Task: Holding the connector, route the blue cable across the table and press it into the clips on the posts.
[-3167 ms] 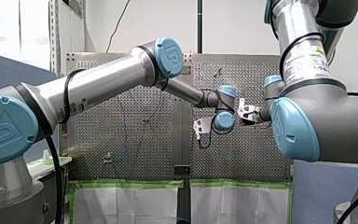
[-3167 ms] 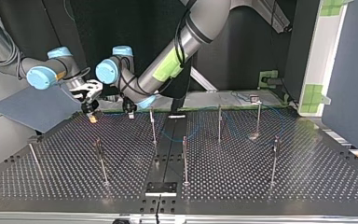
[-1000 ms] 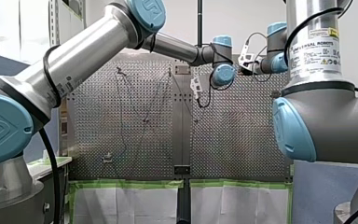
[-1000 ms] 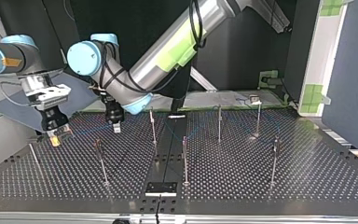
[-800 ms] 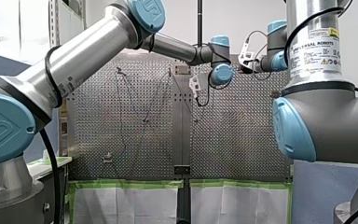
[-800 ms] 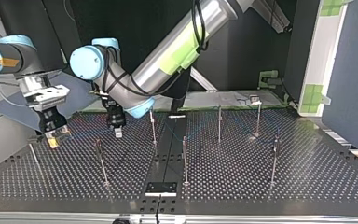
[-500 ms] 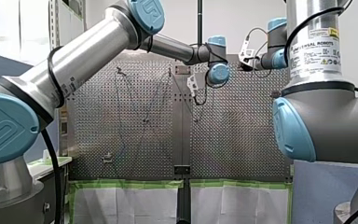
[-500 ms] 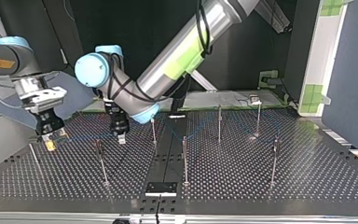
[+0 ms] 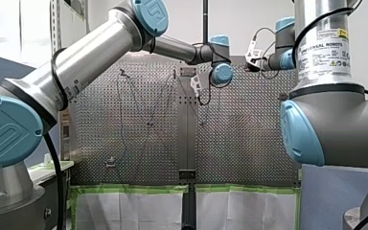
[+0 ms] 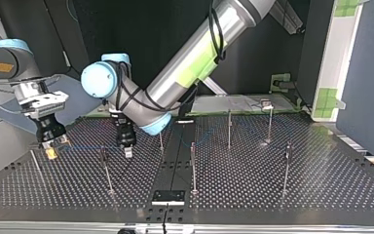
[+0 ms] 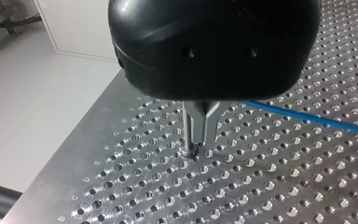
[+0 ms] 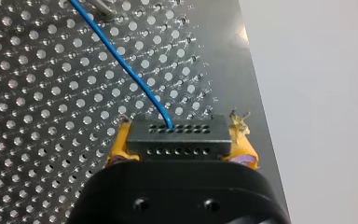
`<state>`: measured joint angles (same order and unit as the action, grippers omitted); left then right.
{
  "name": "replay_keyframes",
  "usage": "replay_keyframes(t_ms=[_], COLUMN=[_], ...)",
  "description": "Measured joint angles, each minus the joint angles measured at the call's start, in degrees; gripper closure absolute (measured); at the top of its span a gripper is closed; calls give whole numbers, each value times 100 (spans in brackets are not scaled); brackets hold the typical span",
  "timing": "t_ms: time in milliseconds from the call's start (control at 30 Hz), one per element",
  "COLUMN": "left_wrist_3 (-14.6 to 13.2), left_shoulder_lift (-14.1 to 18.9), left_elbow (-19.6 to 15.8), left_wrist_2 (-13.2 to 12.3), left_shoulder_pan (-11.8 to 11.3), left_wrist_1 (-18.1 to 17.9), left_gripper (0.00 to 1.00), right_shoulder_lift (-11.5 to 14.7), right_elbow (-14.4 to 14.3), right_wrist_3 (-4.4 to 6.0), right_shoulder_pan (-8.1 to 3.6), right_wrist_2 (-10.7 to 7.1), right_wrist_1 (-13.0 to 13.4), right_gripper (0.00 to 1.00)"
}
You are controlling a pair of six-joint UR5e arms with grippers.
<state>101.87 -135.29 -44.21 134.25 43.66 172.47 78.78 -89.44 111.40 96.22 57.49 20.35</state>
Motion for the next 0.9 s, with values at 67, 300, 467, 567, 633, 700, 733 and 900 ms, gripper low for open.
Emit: replay_keyframes(t_ms=[67, 300, 467, 567, 633, 700, 733, 900], left_wrist_3=[-19, -78, -95, -95, -93, -91, -91, -82], left_shoulder_lift=[0, -4, -17, -30, -46, -60, -63, -68], left_elbow=[1, 32, 36, 36, 37, 38, 38, 38], left_wrist_2=[-72, -374, -563, -664, -735, -826, -862, -956], left_shoulder_pan=[-37, -149, -253, -329, -392, -448, -464, -503], left_wrist_1=[-25, -229, -296, -305, -304, -296, -284, -189], left_gripper=[100, 100, 100, 100, 100, 100, 100, 100], right_shoulder_lift=[-5, -51, -153, -214, -246, -275, -284, -304], right_elbow=[0, 5, 47, 90, 114, 142, 152, 172], right_wrist_3=[2, 44, 52, 56, 58, 58, 58, 50], right_shoulder_pan=[-7, -67, -119, -163, -192, -199, -199, -204], right_wrist_2=[0, -18, -37, -54, -60, -72, -79, -100], right_wrist_1=[15, 114, 142, 155, 168, 180, 184, 194], right_gripper=[100, 100, 100, 100, 100, 100, 100, 100])
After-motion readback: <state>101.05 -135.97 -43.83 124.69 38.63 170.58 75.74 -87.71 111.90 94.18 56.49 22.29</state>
